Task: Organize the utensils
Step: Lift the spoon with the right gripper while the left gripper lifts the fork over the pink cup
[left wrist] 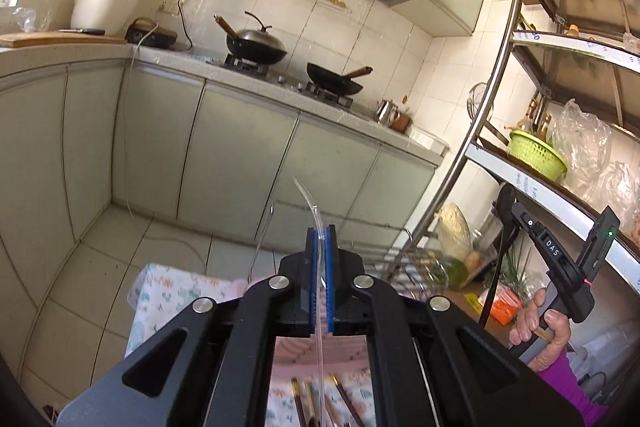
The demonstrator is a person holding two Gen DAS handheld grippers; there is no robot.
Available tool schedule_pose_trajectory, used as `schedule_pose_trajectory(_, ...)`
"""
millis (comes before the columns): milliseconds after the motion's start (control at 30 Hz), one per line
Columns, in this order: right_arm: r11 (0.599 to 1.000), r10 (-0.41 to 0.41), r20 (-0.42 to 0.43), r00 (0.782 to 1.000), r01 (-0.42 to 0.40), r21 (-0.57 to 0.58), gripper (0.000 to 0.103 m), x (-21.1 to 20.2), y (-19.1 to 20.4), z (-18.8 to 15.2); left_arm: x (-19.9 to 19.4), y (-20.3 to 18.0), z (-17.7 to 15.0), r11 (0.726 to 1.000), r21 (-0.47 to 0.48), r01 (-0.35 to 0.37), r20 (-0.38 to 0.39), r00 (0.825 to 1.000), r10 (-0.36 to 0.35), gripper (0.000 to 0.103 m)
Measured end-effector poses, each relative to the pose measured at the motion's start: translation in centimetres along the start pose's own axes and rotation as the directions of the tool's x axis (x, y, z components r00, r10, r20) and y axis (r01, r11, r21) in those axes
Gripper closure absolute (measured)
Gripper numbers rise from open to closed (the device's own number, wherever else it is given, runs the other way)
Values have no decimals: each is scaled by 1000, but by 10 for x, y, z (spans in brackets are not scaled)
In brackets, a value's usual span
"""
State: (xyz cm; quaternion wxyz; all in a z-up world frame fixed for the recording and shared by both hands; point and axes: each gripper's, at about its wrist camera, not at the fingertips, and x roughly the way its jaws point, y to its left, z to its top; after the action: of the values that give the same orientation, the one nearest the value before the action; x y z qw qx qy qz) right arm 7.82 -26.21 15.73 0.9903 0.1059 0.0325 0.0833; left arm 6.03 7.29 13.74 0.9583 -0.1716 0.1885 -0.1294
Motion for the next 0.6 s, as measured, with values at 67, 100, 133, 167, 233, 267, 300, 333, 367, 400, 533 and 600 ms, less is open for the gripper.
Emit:
schedule_pose_trajectory(67,999,-30,36,999,31,-38,102,10,4,2,9,0,8,1000,6,-12,28,1000,12,101)
schedule_pose_trajectory(100,998,-43,50,998,45,-54,102,15,4,3,14,1,11,1000,6,-17,43,999,17,101)
schedule_pose_trajectory(133,996,-53,62,997,58,-67,102,20,5,4,18,2,15,1000,4,-19,59,998,19,101)
schedule_pose_trajectory(167,995,-62,72,996,67,-78,102,27,5,4,22,3,19,1000,2,-19,77,997,19,101)
schedule_pose_trajectory(233,993,-68,89,994,76,-91,102,37,6,3,31,5,27,1000,1,-27,115,993,27,101)
schedule_pose_trajectory(267,992,-72,98,993,82,-95,101,43,6,1,35,5,30,999,1,-32,132,991,32,101)
schedule_pose_trajectory(300,991,-76,104,992,86,-98,102,48,5,-1,41,6,33,999,4,-35,149,988,34,101)
schedule_pose_trajectory(333,991,-80,109,991,91,-100,102,52,5,-4,45,5,35,999,11,-38,168,985,36,101)
schedule_pose_trajectory(367,990,-84,114,990,96,-101,102,56,5,-8,50,4,35,999,21,-46,187,982,41,101)
schedule_pose_trajectory(400,990,-89,117,989,101,-103,102,59,4,-12,54,3,36,998,33,-53,202,978,45,101)
schedule_pose_trajectory(533,989,-96,109,989,107,-101,102,68,0,-28,69,0,32,990,97,-104,279,957,73,101)
schedule_pose_trajectory(600,988,-98,97,990,108,-106,102,71,-2,-36,77,-3,26,981,132,-140,311,946,93,101)
